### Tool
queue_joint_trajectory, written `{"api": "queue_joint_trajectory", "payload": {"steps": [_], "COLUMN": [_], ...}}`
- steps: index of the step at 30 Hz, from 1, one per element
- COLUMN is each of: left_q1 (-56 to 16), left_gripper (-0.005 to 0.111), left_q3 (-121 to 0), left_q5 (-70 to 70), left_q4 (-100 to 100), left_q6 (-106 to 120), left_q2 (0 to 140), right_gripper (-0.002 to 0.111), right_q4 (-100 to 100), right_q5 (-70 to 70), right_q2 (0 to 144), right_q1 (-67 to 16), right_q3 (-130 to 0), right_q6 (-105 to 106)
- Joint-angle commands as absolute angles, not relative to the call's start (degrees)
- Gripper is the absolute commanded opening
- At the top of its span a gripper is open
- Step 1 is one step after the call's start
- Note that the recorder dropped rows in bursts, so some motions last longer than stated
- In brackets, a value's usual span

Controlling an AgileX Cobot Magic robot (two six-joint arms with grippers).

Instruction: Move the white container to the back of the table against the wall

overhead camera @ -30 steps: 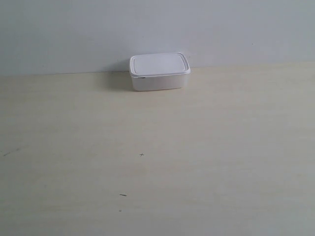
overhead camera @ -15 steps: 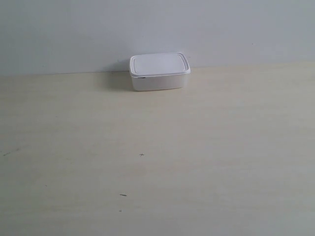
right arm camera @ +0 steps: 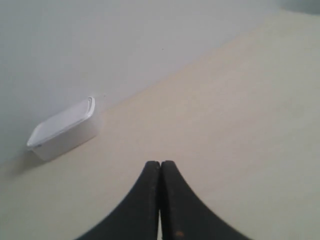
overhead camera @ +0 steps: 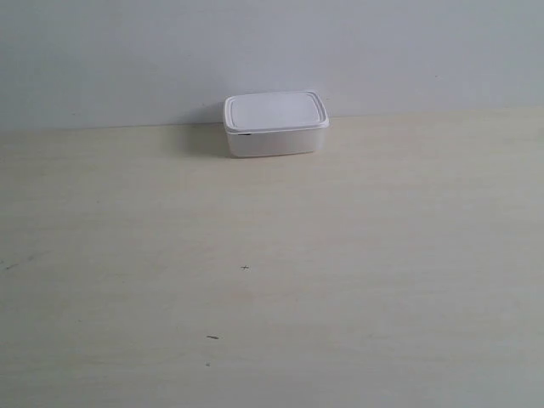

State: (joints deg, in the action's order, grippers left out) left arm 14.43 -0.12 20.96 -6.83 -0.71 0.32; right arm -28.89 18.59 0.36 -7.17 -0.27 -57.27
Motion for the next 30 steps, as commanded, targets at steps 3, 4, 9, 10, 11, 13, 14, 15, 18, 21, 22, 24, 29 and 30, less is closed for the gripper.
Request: {"api": "queue_joint_trajectory", "payload": {"steps": [3,4,9,10,11,13,14,15,18,21,22,24,29,30], "left_q1": [14.66,14.66,14.66,14.66,14.66,14.66,14.66,14.66,14.66,14.66,14.66,14.66,14.66,14.66], "left_gripper": [0.0,0.0,0.0,0.0,0.0,0.0,0.0,0.0,0.0,0.0,0.0,0.0,0.0,0.0], "left_q3": [0.0,0.0,0.0,0.0,0.0,0.0,0.0,0.0,0.0,0.0,0.0,0.0,0.0,0.0], "left_q5": [20.84,20.84,20.84,20.84,20.84,20.84,20.84,20.96,20.96,21.07,21.07,21.07,21.07,21.07], "left_q4": [-6.26,-6.26,-6.26,-6.26,-6.26,-6.26,-6.15,-5.88,-5.75,-5.65,-5.65,-5.65,-5.65,-5.65], "left_q6": [-0.76,-0.76,-0.76,-0.76,-0.76,-0.76,-0.76,-0.76,1.73,6.66,7.22,7.22,7.22,7.22], "left_q2": [0.0,0.0,0.0,0.0,0.0,0.0,0.0,0.0,0.0,0.0,0.0,0.0,0.0,0.0], "right_gripper": [0.0,0.0,0.0,0.0,0.0,0.0,0.0,0.0,0.0,0.0,0.0,0.0,0.0,0.0], "right_q4": [-29.8,-30.09,-30.51,-30.51,-30.51,-30.51,-30.51,-30.51,-30.51,-30.51,-30.51,-30.51,-30.51,-30.51], "right_q5": [18.25,18.25,18.35,18.35,18.35,18.28,18.28,18.28,18.28,18.28,18.28,18.28,18.28,18.28], "right_q2": [0.0,0.0,0.0,0.0,0.0,0.0,0.0,0.0,0.0,0.0,0.0,0.0,0.0,0.0], "right_q1": [-7.01,-7.01,-7.01,-7.01,-7.01,-7.01,-7.01,-7.01,-7.01,-7.01,-7.01,-7.01,-7.01,-7.01], "right_q3": [0.0,0.0,0.0,0.0,0.0,0.0,0.0,0.0,0.0,0.0,0.0,0.0,0.0,0.0], "right_q6": [-43.19,-41.52,-35.34,-35.34,-35.34,-35.21,-34.28,-32.72,-30.38,-30.38,-30.38,-30.38,-30.62,-30.62]}}
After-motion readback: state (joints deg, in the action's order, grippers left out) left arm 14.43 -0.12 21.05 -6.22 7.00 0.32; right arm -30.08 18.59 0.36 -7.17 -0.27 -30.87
